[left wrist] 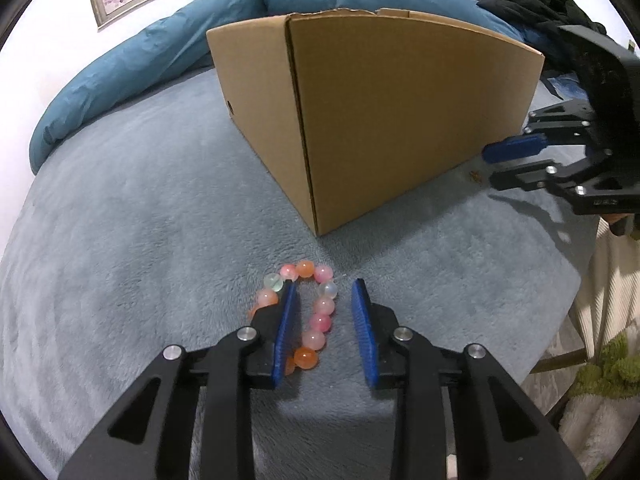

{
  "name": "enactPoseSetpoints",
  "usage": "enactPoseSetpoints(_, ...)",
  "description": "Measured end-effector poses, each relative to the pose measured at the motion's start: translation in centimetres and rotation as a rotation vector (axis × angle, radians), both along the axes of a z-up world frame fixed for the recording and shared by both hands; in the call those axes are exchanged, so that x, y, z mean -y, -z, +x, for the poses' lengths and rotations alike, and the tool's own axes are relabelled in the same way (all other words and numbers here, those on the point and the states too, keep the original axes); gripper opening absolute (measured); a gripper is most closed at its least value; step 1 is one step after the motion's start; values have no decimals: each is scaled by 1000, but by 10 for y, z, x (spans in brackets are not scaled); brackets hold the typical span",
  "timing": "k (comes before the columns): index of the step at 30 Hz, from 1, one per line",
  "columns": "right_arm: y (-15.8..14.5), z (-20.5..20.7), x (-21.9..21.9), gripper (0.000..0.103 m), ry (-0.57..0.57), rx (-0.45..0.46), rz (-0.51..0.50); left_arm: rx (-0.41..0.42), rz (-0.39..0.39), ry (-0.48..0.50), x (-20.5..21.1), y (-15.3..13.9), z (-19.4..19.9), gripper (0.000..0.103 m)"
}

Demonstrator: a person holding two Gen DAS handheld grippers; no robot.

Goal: Organize jewelry
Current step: 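Close the left tool on the pink bead bracelet while the right tool grasps the butterfly charm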

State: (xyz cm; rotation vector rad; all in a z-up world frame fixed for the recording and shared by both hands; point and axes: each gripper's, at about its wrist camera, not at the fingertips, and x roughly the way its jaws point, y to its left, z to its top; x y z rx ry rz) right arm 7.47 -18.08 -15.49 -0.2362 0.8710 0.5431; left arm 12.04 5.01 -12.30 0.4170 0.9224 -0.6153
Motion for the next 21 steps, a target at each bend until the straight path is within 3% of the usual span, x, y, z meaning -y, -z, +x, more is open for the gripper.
enactPoseSetpoints(14, 16, 13, -2, 15, 1, -24, -37, -8, -25, 35, -4, 4, 15, 16)
enactPoseSetpoints(17, 14, 13, -1, 13, -4, -22, -50, 3, -25, 34, -5, 4, 16, 9)
enactPoseSetpoints(21, 8, 7, -2, 12, -11, -7, -73, 16, -27, 35, -5, 0, 15, 9)
